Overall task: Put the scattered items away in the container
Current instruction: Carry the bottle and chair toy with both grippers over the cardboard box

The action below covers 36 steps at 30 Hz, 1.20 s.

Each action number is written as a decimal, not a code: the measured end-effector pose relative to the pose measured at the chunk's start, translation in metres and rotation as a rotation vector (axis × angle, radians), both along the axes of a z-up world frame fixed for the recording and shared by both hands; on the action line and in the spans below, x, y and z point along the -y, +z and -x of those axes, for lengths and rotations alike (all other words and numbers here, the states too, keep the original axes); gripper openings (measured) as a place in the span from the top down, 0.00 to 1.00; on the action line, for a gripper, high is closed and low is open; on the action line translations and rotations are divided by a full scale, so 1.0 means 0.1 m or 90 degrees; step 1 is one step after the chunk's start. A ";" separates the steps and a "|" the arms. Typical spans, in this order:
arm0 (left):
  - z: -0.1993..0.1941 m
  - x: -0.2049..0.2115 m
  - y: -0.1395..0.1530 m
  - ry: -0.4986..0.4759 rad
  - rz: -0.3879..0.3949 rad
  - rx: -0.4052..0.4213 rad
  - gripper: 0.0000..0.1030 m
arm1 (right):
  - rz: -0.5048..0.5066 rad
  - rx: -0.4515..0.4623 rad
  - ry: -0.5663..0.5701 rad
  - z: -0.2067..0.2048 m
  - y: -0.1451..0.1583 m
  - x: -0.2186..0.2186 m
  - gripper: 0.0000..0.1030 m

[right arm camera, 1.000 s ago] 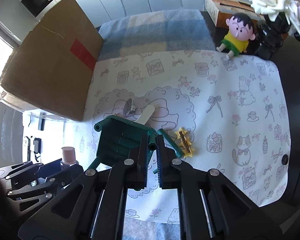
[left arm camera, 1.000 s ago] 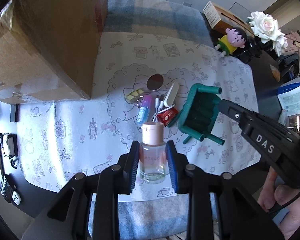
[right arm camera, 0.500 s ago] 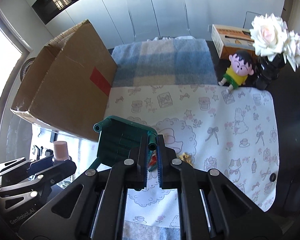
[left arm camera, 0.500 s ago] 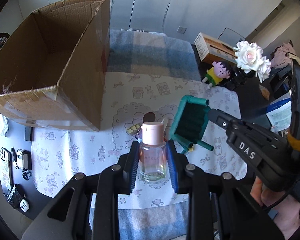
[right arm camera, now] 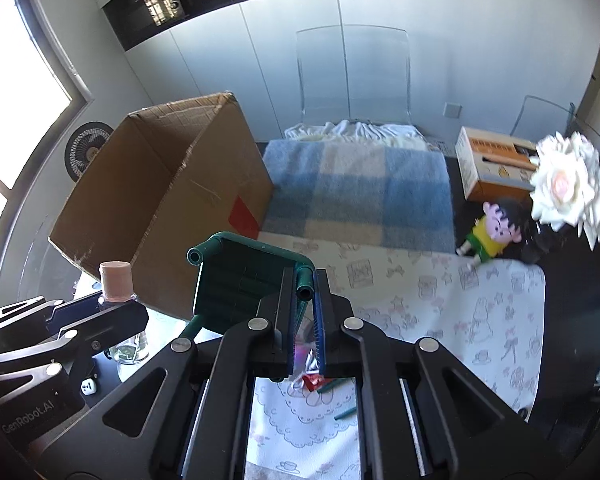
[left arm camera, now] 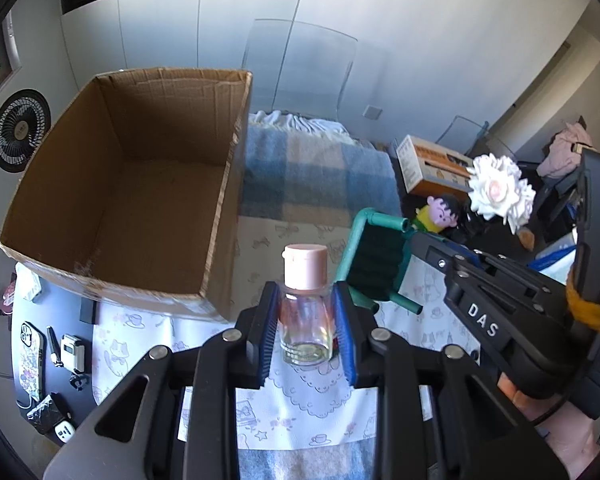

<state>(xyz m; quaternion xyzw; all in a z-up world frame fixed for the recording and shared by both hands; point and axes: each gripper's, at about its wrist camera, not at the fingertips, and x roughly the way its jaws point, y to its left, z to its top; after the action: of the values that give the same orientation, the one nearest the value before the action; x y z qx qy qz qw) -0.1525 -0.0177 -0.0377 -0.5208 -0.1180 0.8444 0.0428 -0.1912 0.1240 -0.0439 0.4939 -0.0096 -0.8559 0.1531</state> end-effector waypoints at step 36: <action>0.74 1.58 -0.41 0.144 0.081 0.066 0.74 | -0.051 0.066 0.188 0.96 -0.31 1.96 0.93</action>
<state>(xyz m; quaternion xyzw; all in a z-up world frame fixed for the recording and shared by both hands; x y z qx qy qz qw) -0.2261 -0.1761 -0.0785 -0.5487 -0.1242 0.8216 -0.0922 -0.2874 -0.0716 -0.0746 0.5394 0.0894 -0.7970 0.2565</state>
